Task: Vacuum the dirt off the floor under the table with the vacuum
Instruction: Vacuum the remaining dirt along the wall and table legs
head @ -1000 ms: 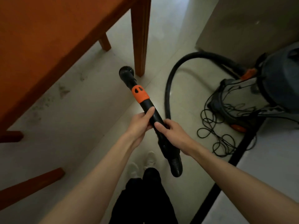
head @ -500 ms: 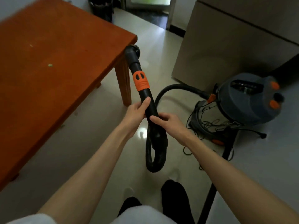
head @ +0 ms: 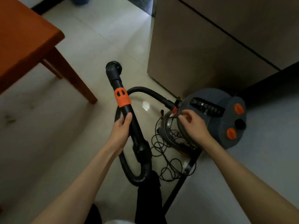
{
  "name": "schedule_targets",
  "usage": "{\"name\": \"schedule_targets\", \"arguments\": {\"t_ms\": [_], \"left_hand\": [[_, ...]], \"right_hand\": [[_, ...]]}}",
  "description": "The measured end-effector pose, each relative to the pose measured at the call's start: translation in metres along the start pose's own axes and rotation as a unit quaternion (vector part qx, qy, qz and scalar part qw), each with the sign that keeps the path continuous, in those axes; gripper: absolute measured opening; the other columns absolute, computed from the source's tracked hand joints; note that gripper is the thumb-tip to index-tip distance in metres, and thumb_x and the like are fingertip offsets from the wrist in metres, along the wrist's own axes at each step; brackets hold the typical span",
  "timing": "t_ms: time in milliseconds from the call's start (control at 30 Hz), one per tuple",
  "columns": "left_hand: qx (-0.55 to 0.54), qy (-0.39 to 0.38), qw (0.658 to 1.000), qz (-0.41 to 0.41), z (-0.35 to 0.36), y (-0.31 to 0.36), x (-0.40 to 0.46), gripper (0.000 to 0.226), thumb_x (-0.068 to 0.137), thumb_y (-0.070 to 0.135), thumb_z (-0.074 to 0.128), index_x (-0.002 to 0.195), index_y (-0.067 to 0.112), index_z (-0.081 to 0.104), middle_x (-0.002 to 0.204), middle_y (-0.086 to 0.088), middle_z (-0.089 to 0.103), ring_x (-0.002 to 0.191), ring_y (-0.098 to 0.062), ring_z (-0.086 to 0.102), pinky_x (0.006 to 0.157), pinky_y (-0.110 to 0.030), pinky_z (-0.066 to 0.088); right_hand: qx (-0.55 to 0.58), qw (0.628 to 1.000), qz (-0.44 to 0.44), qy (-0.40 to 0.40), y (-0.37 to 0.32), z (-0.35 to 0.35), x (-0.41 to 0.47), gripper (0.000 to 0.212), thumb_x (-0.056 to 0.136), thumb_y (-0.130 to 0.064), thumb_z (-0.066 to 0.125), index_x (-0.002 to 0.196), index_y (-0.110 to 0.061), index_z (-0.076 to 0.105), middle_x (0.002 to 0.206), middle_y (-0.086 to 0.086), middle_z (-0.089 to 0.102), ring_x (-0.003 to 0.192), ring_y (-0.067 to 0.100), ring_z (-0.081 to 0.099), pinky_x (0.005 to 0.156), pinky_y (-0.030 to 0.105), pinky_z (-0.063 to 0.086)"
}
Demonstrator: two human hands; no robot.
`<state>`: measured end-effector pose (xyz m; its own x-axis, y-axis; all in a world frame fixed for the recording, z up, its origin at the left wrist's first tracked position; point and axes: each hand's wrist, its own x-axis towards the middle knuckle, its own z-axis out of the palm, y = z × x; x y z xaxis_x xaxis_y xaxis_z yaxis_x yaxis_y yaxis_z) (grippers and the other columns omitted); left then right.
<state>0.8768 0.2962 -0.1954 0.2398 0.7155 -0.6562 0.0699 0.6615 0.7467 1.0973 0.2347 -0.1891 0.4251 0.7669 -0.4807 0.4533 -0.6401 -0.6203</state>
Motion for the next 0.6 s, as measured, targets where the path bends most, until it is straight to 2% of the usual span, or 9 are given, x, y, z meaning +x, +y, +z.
{"name": "schedule_targets", "arguments": {"t_ms": [100, 167, 267, 333, 400, 533, 600], "left_hand": [[-0.005, 0.014, 1.0, -0.006, 0.037, -0.009, 0.024, 0.025, 0.098, 0.033, 0.042, 0.109, 0.015, 0.056, 0.101, -0.012, 0.057, 0.095, -0.023, 0.057, 0.078, -0.028, 0.048], [-0.002, 0.021, 1.0, -0.003, 0.054, -0.013, 0.041, 0.021, 0.098, 0.033, 0.042, 0.103, 0.018, 0.056, 0.106, -0.015, 0.058, 0.099, -0.026, 0.059, 0.079, -0.028, 0.048], [-0.007, 0.04, 0.999, -0.003, 0.069, -0.022, 0.067, 0.024, 0.097, 0.035, 0.042, 0.107, 0.018, 0.056, 0.111, -0.015, 0.06, 0.103, -0.026, 0.06, 0.085, -0.031, 0.048], [-0.008, 0.047, 0.999, -0.011, 0.075, -0.029, 0.081, 0.031, 0.097, 0.036, 0.043, 0.114, 0.014, 0.056, 0.107, -0.012, 0.061, 0.101, -0.024, 0.06, 0.088, -0.033, 0.048], [-0.009, 0.053, 0.998, -0.018, 0.078, -0.038, 0.091, 0.035, 0.097, 0.036, 0.043, 0.117, 0.01, 0.055, 0.1, -0.008, 0.061, 0.095, -0.021, 0.06, 0.085, -0.033, 0.047], [-0.006, 0.075, 0.997, -0.034, 0.081, -0.051, 0.103, 0.033, 0.096, 0.036, 0.044, 0.116, 0.012, 0.055, 0.092, -0.003, 0.061, 0.088, -0.016, 0.06, 0.078, -0.028, 0.046], [-0.012, 0.082, 0.996, -0.04, 0.08, -0.056, 0.106, 0.03, 0.096, 0.035, 0.043, 0.111, 0.013, 0.057, 0.09, -0.003, 0.06, 0.087, -0.015, 0.06, 0.076, -0.027, 0.045]], "right_hand": [[-0.107, 0.993, -0.023, 0.031, 0.035, -0.036, 0.049, 0.039, 0.098, -0.026, 0.05, 0.134, -0.011, 0.048, 0.129, 0.007, 0.053, 0.117, 0.019, 0.049, 0.095, 0.029, 0.039], [-0.18, 0.982, -0.036, 0.05, 0.054, -0.053, 0.083, 0.041, 0.098, -0.025, 0.049, 0.136, -0.011, 0.045, 0.135, 0.012, 0.047, 0.125, 0.026, 0.042, 0.102, 0.035, 0.035], [-0.301, 0.952, -0.041, 0.038, 0.078, -0.065, 0.125, 0.053, 0.098, -0.03, 0.048, 0.145, -0.011, 0.033, 0.143, 0.013, 0.036, 0.131, 0.031, 0.032, 0.107, 0.039, 0.03], [-0.38, 0.924, -0.039, 0.001, 0.096, -0.063, 0.143, 0.06, 0.098, -0.038, 0.045, 0.148, -0.012, 0.025, 0.145, 0.014, 0.035, 0.131, 0.032, 0.033, 0.108, 0.04, 0.029], [-0.413, 0.91, -0.039, -0.023, 0.111, -0.057, 0.15, 0.06, 0.099, -0.04, 0.042, 0.15, -0.014, 0.022, 0.141, 0.016, 0.038, 0.127, 0.032, 0.037, 0.106, 0.042, 0.03], [-0.419, 0.906, -0.062, 0.0, 0.126, -0.047, 0.162, 0.056, 0.101, -0.036, 0.038, 0.151, -0.017, 0.022, 0.131, 0.019, 0.043, 0.118, 0.034, 0.042, 0.1, 0.045, 0.03], [-0.414, 0.906, -0.083, 0.009, 0.13, -0.043, 0.168, 0.055, 0.1, -0.033, 0.042, 0.149, -0.014, 0.028, 0.125, 0.022, 0.048, 0.112, 0.038, 0.045, 0.096, 0.048, 0.031]]}}
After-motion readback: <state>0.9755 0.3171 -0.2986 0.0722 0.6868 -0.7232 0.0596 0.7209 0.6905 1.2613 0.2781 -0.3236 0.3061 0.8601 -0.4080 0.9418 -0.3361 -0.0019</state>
